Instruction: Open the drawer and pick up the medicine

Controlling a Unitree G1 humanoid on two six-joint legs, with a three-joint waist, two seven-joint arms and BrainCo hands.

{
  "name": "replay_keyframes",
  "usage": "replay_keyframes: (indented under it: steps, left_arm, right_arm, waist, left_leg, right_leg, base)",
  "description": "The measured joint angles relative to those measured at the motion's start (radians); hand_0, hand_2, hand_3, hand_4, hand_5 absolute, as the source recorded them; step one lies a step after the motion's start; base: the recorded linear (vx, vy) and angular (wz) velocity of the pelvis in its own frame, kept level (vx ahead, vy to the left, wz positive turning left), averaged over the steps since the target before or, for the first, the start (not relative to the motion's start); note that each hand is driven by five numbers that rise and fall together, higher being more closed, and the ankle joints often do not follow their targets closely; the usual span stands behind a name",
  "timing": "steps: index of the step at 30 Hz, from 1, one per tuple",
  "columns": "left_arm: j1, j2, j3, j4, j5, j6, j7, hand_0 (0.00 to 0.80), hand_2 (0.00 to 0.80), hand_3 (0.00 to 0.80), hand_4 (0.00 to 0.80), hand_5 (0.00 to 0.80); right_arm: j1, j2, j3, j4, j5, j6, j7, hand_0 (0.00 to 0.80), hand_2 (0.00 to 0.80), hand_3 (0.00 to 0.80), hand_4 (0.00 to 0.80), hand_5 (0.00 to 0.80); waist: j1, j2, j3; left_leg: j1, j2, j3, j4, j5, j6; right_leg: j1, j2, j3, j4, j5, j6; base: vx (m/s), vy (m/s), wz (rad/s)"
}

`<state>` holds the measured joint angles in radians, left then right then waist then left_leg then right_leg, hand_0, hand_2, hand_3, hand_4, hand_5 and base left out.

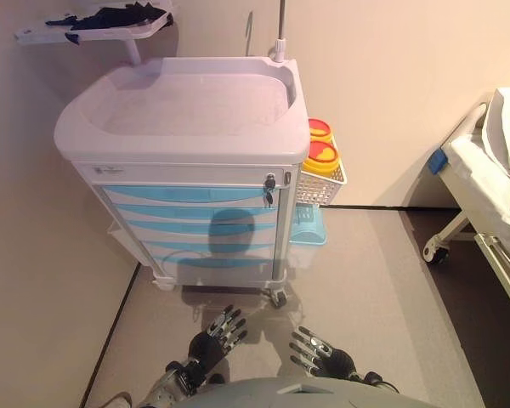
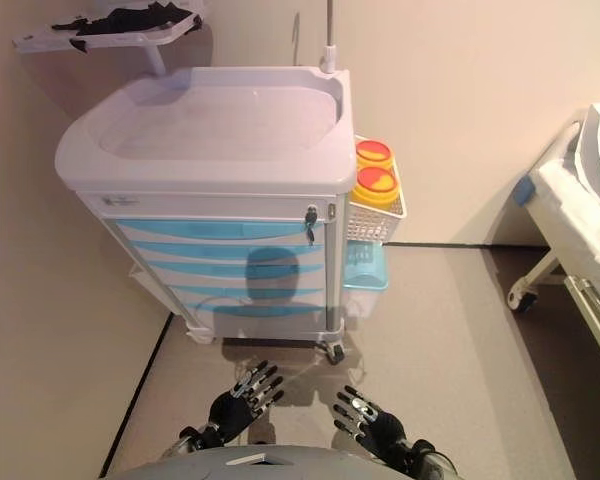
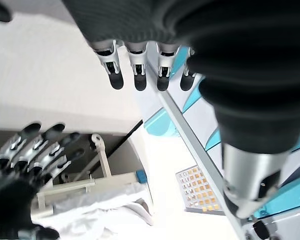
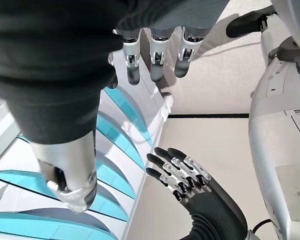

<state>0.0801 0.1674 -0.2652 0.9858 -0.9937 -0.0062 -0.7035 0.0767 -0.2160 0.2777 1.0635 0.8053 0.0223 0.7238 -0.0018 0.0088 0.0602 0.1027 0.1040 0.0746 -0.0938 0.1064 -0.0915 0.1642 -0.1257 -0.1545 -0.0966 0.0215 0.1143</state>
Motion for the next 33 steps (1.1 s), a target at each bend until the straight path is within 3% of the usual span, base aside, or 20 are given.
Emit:
replay_keyframes:
  steps: [10,13,16,19,23,33]
  left_arm:
    - [-0.002,-0.003,0.096,0.049,-0.219,0.159,-0.028,0.0,0.0,0.0,0.0,0.0]
    - [-0.014,-0.007,0.111,0.062,-0.276,0.157,-0.028,0.0,0.0,0.0,0.0,0.0]
    - [-0.077,-0.01,0.108,0.063,-0.322,0.114,-0.028,0.0,0.0,0.0,0.0,0.0]
    - [-0.156,-0.024,0.11,0.058,-0.395,0.102,-0.029,0.0,0.0,0.0,0.0,0.0]
    - [-0.248,-0.025,0.125,0.037,-0.478,0.078,-0.041,0.0,0.0,0.0,0.0,0.0]
    - [-0.431,0.019,0.248,0.008,-0.695,0.045,-0.045,0.0,0.0,0.0,0.0,0.0]
  right_arm:
    - [0.0,0.005,-0.038,0.031,0.0,-0.02,0.005,0.0,0.0,0.0,0.0,0.0]
    - [-0.008,-0.001,-0.038,0.032,0.0,-0.035,0.005,0.0,0.0,0.0,0.0,0.0]
    - [-0.047,-0.01,-0.036,0.023,0.01,-0.064,0.003,0.0,0.0,0.0,0.0,0.0]
    - [-0.072,-0.01,-0.034,-0.04,0.02,-0.085,-0.017,0.0,0.0,0.0,0.0,0.0]
    - [-0.103,-0.005,-0.035,-0.138,0.04,-0.091,-0.05,0.0,0.0,0.0,0.0,0.0]
    - [-0.164,-0.018,-0.038,-0.217,0.037,-0.076,-0.06,0.0,0.0,0.0,0.0,0.0]
  waist:
    - [-0.001,0.001,0.01]
    - [-0.001,0.006,0.034]
    - [-0.001,0.002,0.122]
    - [-0.004,-0.028,0.205]
    - [-0.01,-0.062,0.302]
    - [-0.072,-0.121,0.379]
  left_leg:
    - [-0.005,0.0,0.0,0.001,0.0,0.0]
    - [-0.044,0.0,-0.002,0.032,-0.003,0.001]
    - [-0.13,-0.002,-0.019,0.128,-0.021,0.001]
    - [-0.245,-0.01,-0.029,0.224,-0.045,0.011]
    - [-0.39,-0.021,-0.027,0.353,-0.082,0.013]
    - [-0.568,-0.016,-0.02,0.513,-0.131,0.031]
  right_leg:
    - [-0.003,-0.001,0.001,0.005,-0.003,-0.002]
    - [-0.054,-0.003,0.001,0.054,-0.019,-0.003]
    - [-0.144,-0.013,0.003,0.169,-0.058,-0.008]
    - [-0.286,-0.033,0.014,0.328,-0.111,-0.016]
    - [-0.445,-0.049,0.064,0.485,-0.155,-0.015]
    - [-0.616,-0.029,0.142,0.574,-0.154,-0.015]
  base:
    - [0.07,0.033,0.0]
    - [-0.046,0.051,0.0]
    - [-0.14,0.052,0.09]
    - [-0.122,0.067,0.05]
    - [-0.057,0.096,-0.04]
    - [-0.007,0.075,-0.12]
